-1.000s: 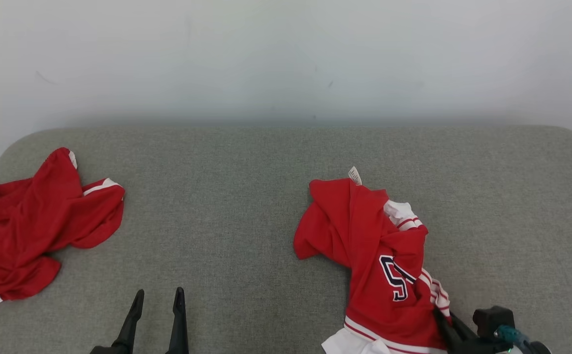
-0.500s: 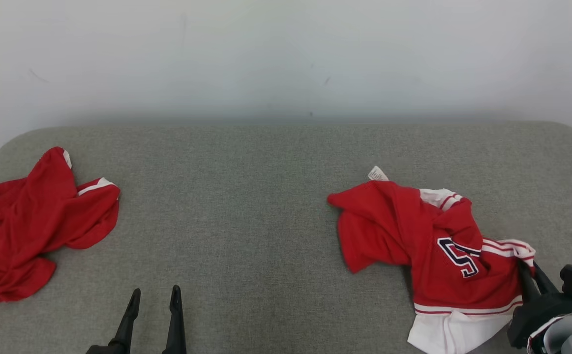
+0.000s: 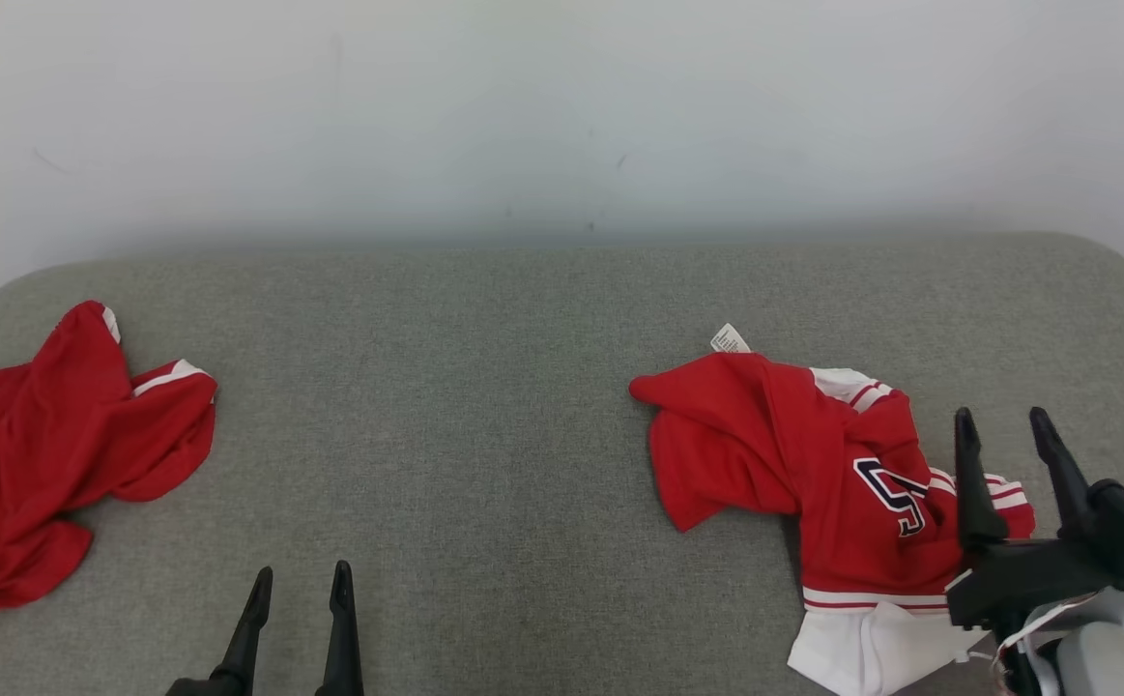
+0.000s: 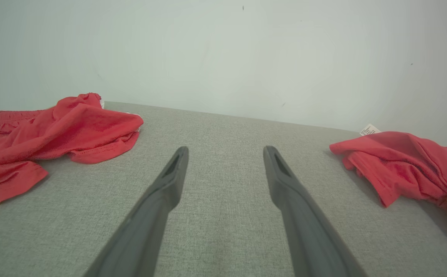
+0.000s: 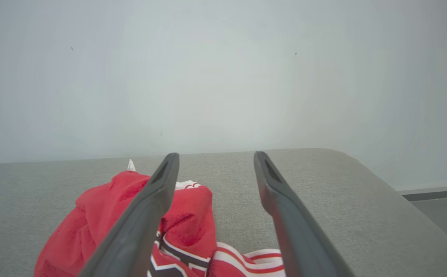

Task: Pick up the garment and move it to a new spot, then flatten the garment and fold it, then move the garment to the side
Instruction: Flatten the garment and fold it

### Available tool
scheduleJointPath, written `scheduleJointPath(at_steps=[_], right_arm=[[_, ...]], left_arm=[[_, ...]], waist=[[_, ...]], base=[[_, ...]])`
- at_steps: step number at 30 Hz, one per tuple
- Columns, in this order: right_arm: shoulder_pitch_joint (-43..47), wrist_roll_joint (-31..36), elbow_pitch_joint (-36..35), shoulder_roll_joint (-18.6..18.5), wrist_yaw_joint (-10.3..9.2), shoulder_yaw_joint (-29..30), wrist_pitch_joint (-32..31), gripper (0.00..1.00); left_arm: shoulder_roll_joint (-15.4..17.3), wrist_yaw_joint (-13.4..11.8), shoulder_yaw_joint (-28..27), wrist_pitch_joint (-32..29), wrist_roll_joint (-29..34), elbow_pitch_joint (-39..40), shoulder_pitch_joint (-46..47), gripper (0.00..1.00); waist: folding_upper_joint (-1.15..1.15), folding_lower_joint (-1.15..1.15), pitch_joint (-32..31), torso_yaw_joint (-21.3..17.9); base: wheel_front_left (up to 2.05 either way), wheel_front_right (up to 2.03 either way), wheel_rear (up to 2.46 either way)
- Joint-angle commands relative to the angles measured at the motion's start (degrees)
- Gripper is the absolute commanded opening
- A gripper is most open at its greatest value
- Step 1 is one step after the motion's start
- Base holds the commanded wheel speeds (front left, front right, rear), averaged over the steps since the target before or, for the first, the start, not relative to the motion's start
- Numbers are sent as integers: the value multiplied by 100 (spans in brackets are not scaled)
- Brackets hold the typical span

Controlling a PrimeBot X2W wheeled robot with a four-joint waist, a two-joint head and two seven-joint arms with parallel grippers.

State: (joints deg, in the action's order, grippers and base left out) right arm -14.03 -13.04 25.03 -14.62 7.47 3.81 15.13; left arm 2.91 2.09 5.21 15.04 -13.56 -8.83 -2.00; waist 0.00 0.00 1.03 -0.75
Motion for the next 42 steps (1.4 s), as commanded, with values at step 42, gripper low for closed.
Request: scheduleJointPath(at_steps=[42], right_arm=[[764, 38, -1405, 1180, 6, -497, 4, 100]], left_arm=[[1375, 530, 2810, -1325, -2009, -2116, 4252, 100]], waist=[[0, 0, 875, -1549]], base=[[0, 0, 0]])
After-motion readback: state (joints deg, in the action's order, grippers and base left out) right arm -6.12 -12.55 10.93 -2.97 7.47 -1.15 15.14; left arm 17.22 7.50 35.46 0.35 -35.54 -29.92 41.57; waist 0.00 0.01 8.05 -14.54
